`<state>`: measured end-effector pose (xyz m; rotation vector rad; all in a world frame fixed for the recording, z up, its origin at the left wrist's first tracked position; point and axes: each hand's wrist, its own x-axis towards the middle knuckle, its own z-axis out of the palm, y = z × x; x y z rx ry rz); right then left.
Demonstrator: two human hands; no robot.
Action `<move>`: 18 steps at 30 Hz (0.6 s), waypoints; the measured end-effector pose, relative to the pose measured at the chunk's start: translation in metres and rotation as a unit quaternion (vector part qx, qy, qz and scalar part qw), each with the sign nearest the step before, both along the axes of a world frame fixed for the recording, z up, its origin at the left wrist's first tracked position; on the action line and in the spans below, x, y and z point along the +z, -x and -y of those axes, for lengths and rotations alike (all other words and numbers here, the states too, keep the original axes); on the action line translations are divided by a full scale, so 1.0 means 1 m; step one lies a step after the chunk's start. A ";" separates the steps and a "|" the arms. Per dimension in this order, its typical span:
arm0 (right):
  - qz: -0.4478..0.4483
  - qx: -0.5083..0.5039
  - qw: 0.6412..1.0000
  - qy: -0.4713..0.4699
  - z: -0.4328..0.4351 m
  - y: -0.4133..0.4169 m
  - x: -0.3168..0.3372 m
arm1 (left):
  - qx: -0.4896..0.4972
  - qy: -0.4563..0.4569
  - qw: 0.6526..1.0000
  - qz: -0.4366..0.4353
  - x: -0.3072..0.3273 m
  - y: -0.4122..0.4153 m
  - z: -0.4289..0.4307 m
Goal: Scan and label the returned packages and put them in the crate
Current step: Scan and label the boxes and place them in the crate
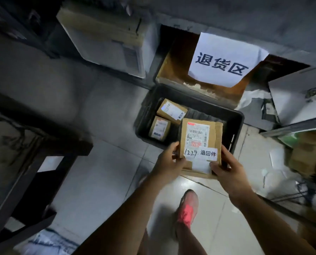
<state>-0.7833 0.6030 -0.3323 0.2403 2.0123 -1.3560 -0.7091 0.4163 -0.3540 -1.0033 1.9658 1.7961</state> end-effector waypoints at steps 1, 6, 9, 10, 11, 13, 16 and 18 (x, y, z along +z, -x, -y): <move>0.007 0.009 1.000 -0.006 0.007 0.013 -0.019 | 0.006 0.004 1.000 0.008 -0.021 0.010 0.007; 0.025 0.061 0.997 -0.045 0.032 0.075 -0.128 | 0.019 -0.004 1.000 0.018 -0.133 0.059 0.057; 0.004 0.103 0.992 -0.070 0.045 0.111 -0.191 | -0.007 -0.014 1.000 0.019 -0.194 0.089 0.089; 0.007 0.119 0.990 -0.075 0.051 0.122 -0.210 | -0.022 0.000 1.000 0.017 -0.211 0.097 0.098; 0.014 0.138 0.987 -0.080 0.057 0.132 -0.228 | -0.039 0.019 0.999 0.023 -0.228 0.104 0.104; 0.027 0.170 0.981 -0.092 0.068 0.149 -0.262 | -0.080 0.060 0.994 0.044 -0.257 0.114 0.110; 0.012 0.185 0.977 -0.107 0.083 0.171 -0.300 | -0.122 0.119 0.984 0.057 -0.292 0.120 0.108; -0.002 0.193 0.974 -0.119 0.087 0.181 -0.320 | -0.113 0.149 0.981 0.057 -0.308 0.118 0.103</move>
